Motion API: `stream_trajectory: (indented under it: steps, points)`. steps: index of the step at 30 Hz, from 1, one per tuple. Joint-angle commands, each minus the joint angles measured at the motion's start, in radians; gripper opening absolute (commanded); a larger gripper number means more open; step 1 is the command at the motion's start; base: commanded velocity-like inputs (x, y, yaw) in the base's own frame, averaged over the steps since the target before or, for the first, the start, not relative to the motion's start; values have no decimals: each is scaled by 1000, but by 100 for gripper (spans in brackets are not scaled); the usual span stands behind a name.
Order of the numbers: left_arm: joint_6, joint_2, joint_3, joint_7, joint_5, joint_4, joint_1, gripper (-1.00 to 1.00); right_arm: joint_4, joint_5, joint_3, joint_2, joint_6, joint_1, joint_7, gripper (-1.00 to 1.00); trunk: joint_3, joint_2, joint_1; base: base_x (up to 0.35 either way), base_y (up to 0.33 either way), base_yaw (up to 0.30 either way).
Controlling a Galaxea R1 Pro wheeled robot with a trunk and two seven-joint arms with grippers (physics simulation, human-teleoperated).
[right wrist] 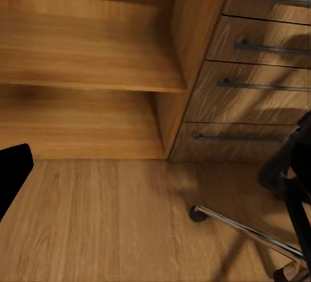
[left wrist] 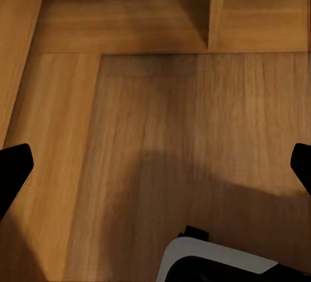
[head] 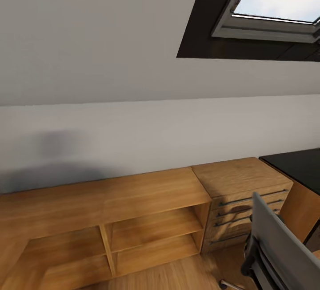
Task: In the bedroom, organize the workspace by keeping the computer under the desk, ensuring the monitor is on the desk, placing the keyboard on the desk next to the monitor, placing the mouse on the desk next to the keyboard, moving the folder from the swivel chair onto the desk next to the mouse, stacking the notebook on top of the folder with the pen on top of the notebook, and positioning the swivel chair next to the desk.
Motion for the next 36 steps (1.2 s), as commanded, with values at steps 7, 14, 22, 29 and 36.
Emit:
stream_trajectory:
  steps: [7, 14, 22, 29, 36]
  points:
    - [-1, 1, -10, 6, 8, -2, 0, 100, 2, 7, 6, 0, -2, -1, -10, 100, 3, -2, 1, 266, 227, -278]
    - [-1, 1, -10, 6, 8, -1, 0, 100, 2, 7, 6, 0, -2, -1, -10, 100, 7, -2, 1, 102, 50, -278]
    - [-1, 1, -10, 6, 8, -1, 0, 100, 2, 7, 6, 0, -2, -1, -10, 100, 13, -2, 1, 9, 4, -268]
    - [-1, 1, -10, 6, 8, 0, 0, 100, 2, 7, 6, 1, -2, -1, -11, 100, 17, -2, 1, 1, 1, -257]
    - [-1, 1, -10, 6, 8, 0, 0, 100, 2, 7, 6, 1, -2, -1, -11, 100, 22, -2, 1, 0, 0, -254]
